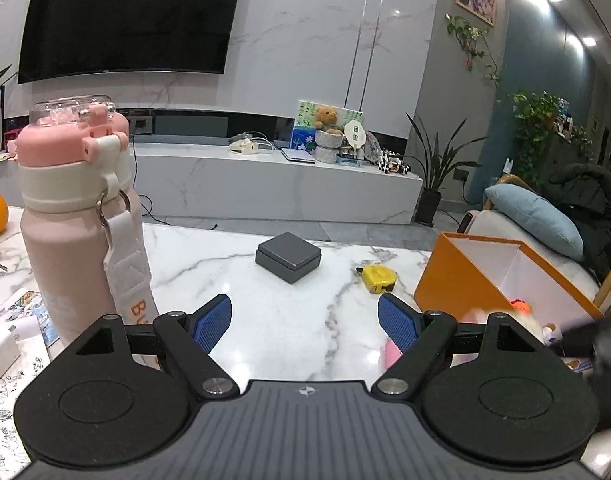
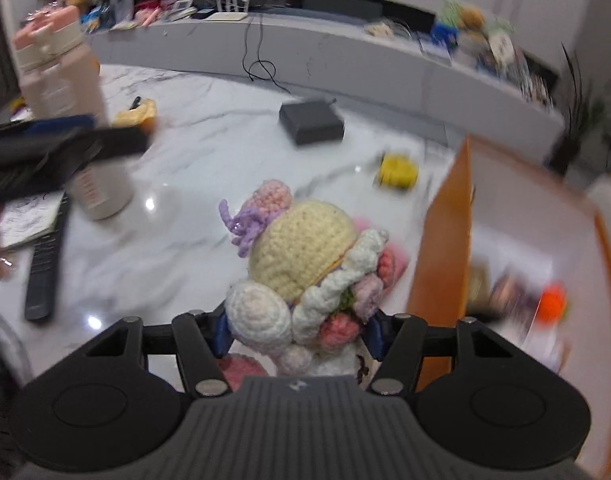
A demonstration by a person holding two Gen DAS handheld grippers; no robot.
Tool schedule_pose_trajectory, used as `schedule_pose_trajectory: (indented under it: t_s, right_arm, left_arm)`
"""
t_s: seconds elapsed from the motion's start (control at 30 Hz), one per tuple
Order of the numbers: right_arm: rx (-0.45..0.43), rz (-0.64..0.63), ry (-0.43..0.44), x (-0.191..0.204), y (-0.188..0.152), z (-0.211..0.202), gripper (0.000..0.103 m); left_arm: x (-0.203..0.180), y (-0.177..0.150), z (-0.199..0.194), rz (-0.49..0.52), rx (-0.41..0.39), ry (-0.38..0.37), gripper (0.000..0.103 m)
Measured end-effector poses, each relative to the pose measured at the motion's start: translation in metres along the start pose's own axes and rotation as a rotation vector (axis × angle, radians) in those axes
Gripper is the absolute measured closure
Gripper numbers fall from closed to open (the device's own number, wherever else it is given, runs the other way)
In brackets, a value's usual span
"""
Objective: Organize objects
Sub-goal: 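Lift the bunny plush with the right gripper while the left gripper moves to the dark gray box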
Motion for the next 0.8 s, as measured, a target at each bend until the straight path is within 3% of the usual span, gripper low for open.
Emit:
schedule_pose_trajectory:
  t_s: [0.1, 0.2, 0.33, 0.4, 0.8]
  right_arm:
    - [-0.001, 0.031, -0.043, 0.014, -0.023, 0.001, 0.040]
    - [-0.031, 0.136, 0.007, 0.018, -0.026, 0.004, 0.040]
    - [-0.066, 0.151, -0.066, 0.024, -0.033, 0.004, 0.040]
    - [-0.074, 0.179, -0.056, 0.024, -0.037, 0.002, 0.040]
    - [-0.088, 0.138, -0.039, 0.042, -0.051, -0.001, 0.040]
  left_arm:
    - [-0.005, -0.003, 0.002, 0.008, 0.001, -0.005, 0.008]
    - [-0.009, -0.008, 0.003, 0.041, -0.001, 0.016, 0.008]
    - [-0.014, -0.017, 0.006, 0.057, 0.015, 0.028, 0.008]
    - [-0.018, -0.020, 0.007, 0.080, 0.018, 0.033, 0.008]
    - [-0.039, -0.040, 0.014, 0.142, 0.065, 0.035, 0.008]
Point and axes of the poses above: each gripper's, at about its wrist camera, not at the fingertips, and z roughly the way its jaws point, x to its left, y to its top, the point moved 7 cm from there along z, roughly the way its jaws point, and after that the axes turned 2 degrees about y, right-handed, at the moved point
